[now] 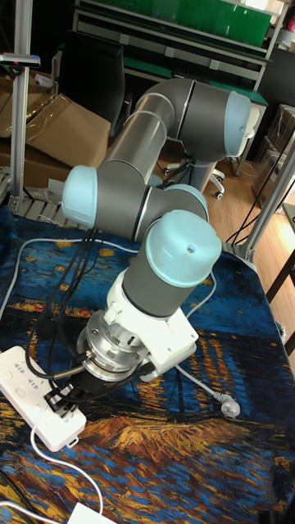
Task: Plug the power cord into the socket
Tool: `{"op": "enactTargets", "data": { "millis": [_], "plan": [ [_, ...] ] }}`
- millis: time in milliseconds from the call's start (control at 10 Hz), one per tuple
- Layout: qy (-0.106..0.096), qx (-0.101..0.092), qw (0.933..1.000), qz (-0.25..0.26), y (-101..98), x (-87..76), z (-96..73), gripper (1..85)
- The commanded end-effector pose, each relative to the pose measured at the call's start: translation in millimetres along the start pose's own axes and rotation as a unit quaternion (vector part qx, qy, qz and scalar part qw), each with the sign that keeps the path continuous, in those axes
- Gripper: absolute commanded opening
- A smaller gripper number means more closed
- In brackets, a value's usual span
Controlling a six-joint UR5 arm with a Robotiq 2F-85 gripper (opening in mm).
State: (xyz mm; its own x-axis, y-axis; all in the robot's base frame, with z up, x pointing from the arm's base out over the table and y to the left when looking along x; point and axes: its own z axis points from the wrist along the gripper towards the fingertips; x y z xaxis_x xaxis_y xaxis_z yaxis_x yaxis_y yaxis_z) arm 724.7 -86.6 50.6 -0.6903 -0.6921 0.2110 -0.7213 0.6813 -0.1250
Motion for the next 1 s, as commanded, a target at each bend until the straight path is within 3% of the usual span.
{"op": "enactTargets", "data": {
  "millis": [0, 200, 300, 400, 500, 700, 900],
  "plan": [
    [0.007, -0.002, 1.0, 0.002, 2.2, -1.8, -0.3, 1.3],
    [0.037, 0.011, 0.9992, 0.007, 10.6, -4.9, -13.5, 1.3],
    [0.016, -0.013, 0.9997, 0.009, 21.1, -16.4, -7.1, 1.3],
    [0.008, -0.02, 0.9998, 0.006, 18.5, -16.8, 0.8, 1.3],
    [0.01, -0.015, 0.9998, 0.004, 12.7, -14.4, 5.8, 1.3],
    [0.039, 0.003, 0.9992, 0.006, 11.0, -11.1, -0.9, 1.3],
    [0.03, 0.009, 0.9993, 0.018, 21.9, -24.5, 1.3, 1.3]
  ]
}}
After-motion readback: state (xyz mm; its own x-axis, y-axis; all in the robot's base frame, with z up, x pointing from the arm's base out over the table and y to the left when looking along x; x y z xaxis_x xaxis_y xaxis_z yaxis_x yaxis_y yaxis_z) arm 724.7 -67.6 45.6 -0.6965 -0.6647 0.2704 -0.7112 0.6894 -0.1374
